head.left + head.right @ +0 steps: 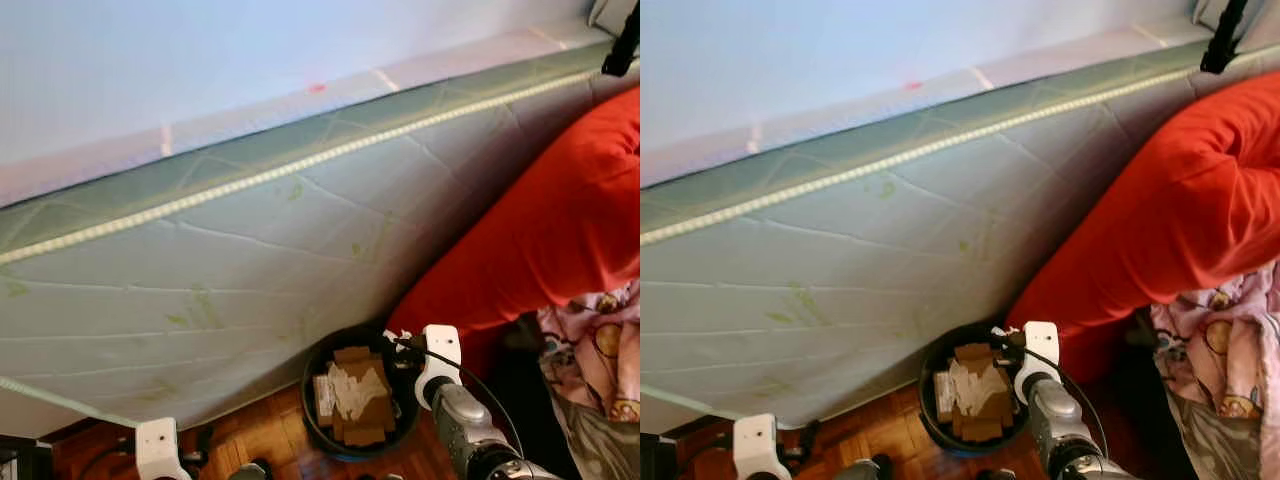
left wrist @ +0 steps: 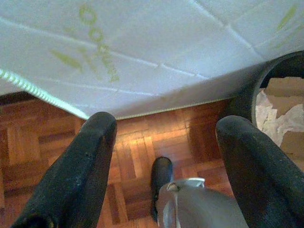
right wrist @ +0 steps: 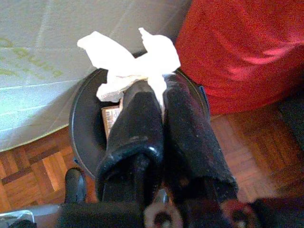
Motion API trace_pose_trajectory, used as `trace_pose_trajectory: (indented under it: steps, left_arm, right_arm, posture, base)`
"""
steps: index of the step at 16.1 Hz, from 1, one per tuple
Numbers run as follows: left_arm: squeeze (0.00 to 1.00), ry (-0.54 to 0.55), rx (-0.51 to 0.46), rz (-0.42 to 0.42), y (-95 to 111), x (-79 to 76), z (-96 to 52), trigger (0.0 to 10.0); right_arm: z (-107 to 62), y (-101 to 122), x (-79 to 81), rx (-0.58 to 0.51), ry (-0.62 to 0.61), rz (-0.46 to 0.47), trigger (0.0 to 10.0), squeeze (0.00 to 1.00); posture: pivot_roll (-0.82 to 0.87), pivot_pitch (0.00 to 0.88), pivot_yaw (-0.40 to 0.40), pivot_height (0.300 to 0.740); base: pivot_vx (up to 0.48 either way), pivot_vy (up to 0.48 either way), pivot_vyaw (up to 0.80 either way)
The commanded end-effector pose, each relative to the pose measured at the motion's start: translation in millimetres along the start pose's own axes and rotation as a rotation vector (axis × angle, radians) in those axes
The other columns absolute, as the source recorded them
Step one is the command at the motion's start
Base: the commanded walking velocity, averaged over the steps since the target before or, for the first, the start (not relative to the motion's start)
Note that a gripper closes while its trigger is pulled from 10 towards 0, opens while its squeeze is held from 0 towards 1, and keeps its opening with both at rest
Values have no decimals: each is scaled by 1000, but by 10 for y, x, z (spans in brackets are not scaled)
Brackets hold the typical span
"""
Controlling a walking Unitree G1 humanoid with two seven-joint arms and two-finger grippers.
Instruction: Clean up the room
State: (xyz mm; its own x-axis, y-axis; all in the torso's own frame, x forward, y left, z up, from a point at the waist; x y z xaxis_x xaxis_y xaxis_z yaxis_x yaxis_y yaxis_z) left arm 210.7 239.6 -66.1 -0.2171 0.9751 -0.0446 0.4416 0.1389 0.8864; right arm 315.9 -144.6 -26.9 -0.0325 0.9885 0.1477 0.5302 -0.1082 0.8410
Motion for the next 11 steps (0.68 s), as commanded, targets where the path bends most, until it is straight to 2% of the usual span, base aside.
trace_pose_trajectory:
  steps: [1,4,5,6,7,8,11]
  left_arm:
    - [0,15,18,-2,-96,93,-88,10000]
    - [0,-3,-64,3,21,34,-88,10000]
    - [0,-6,-77,3,48,13,-77,10000]
    - [0,-12,-101,-1,104,-32,-55,10000]
    - [0,-15,-111,-2,130,-58,-46,10000]
    - [0,-16,-123,-3,158,-82,-39,10000]
    - [0,-15,-172,-8,255,-124,-68,10000]
  right_arm:
    - [-14,-70,-10,25,-9,17,10000,0]
    - [-9,-65,19,27,18,34,10000,0]
    - [-8,-63,30,30,29,37,10000,220]
    - [-4,-64,66,37,60,38,10000,765]
    - [-3,-60,74,39,70,29,10000,835]
    - [-1,-57,91,39,81,35,10000,976]
    - [1,-57,98,47,91,21,10000,976]
  posture:
    - [190,304,-33,740]
    - [188,325,-37,740]
    - [189,328,-39,740]
    - [188,330,-43,740]
    - [189,330,-46,740]
    - [190,331,-48,740]
    - [192,334,-54,740]
  base:
    - [0,0,0]
    - [0,0,0]
    - [0,0,0]
    - [0,0,0]
    - [0,0,0]
    - [0,0,0]
    - [0,0,0]
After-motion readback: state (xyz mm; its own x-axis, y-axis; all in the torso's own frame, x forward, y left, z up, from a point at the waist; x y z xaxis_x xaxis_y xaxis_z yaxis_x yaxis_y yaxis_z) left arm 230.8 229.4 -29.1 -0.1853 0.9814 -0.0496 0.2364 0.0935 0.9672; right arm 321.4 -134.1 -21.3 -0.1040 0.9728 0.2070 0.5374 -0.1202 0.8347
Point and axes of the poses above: a point about 5 cm out from each wrist's last joint towards the gripper, its own z axis pointing out of the wrist towards the gripper, its own y axis along the axis of the wrist's last joint, x = y × z, the point moved 3 cm from there along z, pointing out of the wrist towards the gripper
